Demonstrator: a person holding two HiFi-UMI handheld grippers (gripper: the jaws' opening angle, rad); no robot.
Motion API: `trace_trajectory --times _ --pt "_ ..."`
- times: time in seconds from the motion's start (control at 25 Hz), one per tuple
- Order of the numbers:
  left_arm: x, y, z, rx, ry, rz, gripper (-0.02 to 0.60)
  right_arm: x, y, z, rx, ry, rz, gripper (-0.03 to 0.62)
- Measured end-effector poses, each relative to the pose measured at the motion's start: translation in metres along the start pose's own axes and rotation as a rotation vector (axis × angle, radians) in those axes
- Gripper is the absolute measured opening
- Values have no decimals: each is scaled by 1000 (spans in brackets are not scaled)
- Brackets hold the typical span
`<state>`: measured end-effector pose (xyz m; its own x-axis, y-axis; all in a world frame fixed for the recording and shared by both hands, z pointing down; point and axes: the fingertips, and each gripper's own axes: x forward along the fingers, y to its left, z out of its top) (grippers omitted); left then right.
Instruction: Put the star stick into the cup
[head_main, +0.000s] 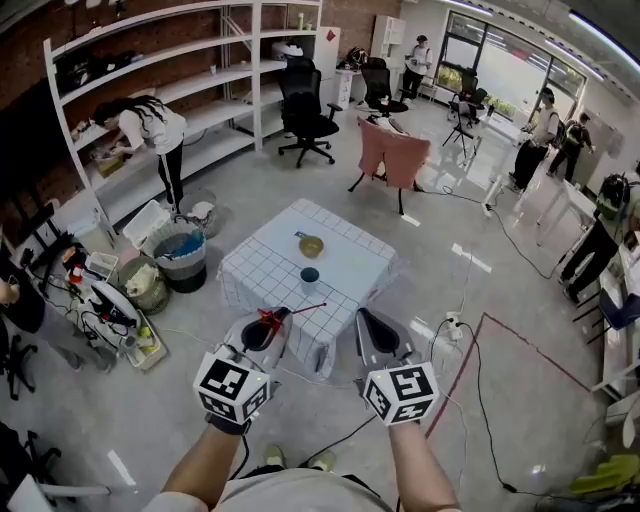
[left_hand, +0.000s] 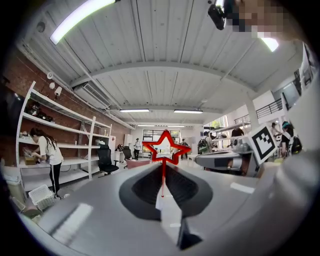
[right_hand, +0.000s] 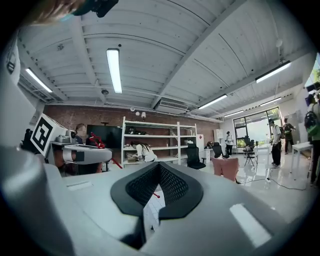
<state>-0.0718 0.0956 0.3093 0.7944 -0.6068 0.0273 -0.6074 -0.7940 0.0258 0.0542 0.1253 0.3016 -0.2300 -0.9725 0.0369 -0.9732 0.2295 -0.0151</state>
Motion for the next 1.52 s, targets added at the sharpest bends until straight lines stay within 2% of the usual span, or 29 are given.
trace_trajectory --times 0.2,0.44,0.72,0.96,1.24,1.52 --pt "15 -20 -5 5 -21 4 23 -12 -17 -4 54 -10 18 11" --pt "18 -11 1 3 -30 35 23 -4 -19 5 68 -15 28 11" --pt "22 -20 -7 33 -10 97 23 -19 -40 -2 81 -28 35 11" --pt "33 -20 -15 45 16 115 23 -15 -51 -8 96 -28 44 11" --pt "58 7 -35 22 48 115 23 15 -63 -25 110 7 35 11" --pt "95 61 -59 3 73 103 23 79 -68 -37 105 40 25 11"
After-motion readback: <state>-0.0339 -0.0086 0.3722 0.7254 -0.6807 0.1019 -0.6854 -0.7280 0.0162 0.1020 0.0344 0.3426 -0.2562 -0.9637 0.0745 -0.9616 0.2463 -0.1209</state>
